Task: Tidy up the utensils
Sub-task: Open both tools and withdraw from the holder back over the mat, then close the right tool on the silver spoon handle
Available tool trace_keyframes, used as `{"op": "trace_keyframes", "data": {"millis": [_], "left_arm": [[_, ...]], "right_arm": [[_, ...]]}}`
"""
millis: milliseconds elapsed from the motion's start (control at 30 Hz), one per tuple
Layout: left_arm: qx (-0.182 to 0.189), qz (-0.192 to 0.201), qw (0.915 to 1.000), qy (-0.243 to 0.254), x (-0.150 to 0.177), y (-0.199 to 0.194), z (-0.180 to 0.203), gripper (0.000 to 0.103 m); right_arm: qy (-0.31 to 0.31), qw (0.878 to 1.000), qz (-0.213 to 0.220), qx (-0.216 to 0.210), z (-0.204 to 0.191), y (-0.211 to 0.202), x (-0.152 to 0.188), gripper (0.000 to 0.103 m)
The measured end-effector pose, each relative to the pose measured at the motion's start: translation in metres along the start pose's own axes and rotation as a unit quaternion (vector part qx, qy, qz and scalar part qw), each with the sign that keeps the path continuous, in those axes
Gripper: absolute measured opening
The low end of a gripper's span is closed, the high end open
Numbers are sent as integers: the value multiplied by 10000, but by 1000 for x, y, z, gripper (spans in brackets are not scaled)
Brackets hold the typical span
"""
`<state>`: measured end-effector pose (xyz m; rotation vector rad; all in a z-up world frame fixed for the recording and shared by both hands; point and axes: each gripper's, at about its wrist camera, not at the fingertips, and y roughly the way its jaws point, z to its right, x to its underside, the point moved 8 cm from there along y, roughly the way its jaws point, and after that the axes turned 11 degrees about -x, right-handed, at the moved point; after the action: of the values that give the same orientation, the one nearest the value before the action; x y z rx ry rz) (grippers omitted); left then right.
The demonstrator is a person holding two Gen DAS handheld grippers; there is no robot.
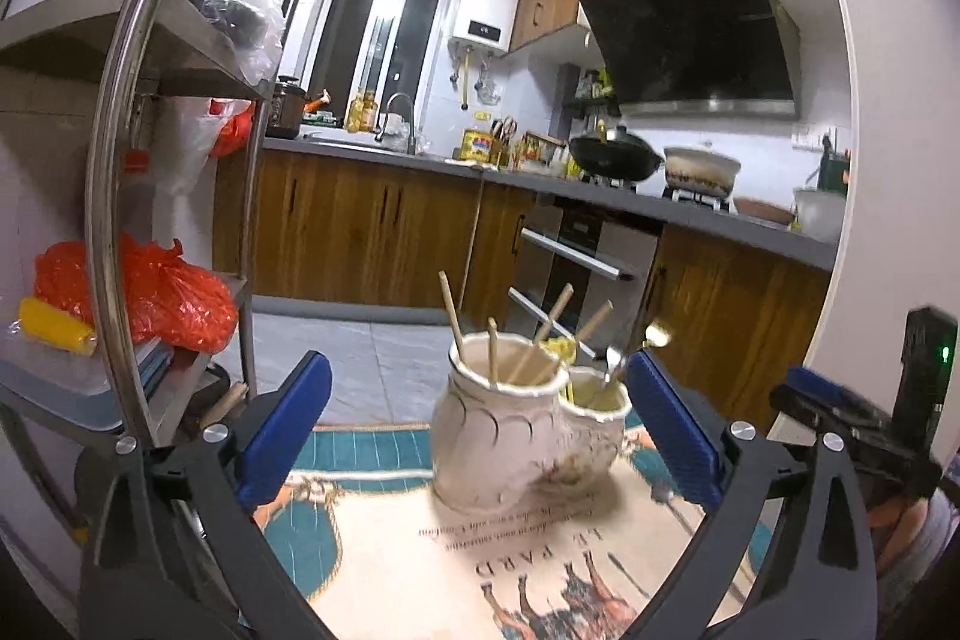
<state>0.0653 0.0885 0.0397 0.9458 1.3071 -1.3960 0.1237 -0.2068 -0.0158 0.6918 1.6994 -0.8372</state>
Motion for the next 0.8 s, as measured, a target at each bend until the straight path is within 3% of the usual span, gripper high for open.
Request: {"op": "trace_keyframes", "data": {"millis": [167, 500, 800], "left_arm": [[15, -371, 9992, 112, 21, -1, 14, 97], [33, -729, 9950, 681, 48, 12, 42, 97], [97, -973, 9915, 857, 61, 20, 48, 97]], "right_arm": [[210, 9980, -383, 448, 25, -2, 11, 98], [568, 9865, -1283, 850, 53, 8, 49, 98], [292, 9710, -2268, 704, 31, 38, 92, 98]]}}
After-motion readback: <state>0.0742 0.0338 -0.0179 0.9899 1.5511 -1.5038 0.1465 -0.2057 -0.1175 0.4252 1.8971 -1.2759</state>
